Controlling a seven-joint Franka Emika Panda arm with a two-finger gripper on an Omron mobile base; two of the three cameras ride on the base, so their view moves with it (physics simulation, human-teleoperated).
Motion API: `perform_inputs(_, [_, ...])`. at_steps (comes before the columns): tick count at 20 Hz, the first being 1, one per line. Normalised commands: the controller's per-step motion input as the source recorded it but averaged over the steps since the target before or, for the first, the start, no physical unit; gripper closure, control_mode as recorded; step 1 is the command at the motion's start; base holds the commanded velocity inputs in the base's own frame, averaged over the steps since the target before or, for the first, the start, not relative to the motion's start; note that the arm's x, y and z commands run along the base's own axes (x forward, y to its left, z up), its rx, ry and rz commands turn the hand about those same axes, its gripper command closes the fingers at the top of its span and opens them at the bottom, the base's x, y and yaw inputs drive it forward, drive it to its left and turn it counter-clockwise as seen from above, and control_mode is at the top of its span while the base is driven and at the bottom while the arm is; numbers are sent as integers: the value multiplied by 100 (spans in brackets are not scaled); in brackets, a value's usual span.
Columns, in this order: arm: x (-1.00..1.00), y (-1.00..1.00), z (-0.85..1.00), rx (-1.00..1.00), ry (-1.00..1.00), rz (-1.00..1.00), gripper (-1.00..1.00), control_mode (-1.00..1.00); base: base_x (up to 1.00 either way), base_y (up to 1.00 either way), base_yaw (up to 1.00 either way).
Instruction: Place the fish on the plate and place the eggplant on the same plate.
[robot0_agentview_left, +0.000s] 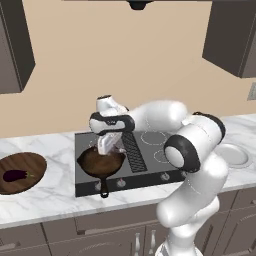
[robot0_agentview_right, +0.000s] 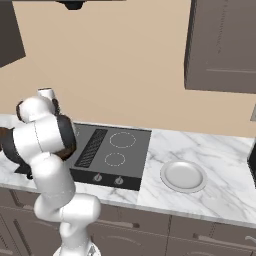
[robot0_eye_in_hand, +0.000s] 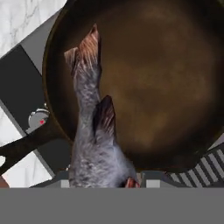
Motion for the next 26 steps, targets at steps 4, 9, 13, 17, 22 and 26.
perform_inputs(4, [-17,-100,75,0,-2,-9,100,-100,0,0,0])
perform_inputs(9, [-27,-100,61,0,-6,-17,100,-100,0,0,0])
perform_inputs(13, [-18,-100,20,-7,-1,-28,100,-100,0,0,0])
perform_inputs(17, [-6,-100,0,-5,5,-37,100,-100,0,0,0])
perform_inputs(22, [15,-100,-34,-2,5,-32,100,-100,0,0,0])
perform_inputs(26, [68,-100,-64,0,8,-30,100,-100,0,0,0])
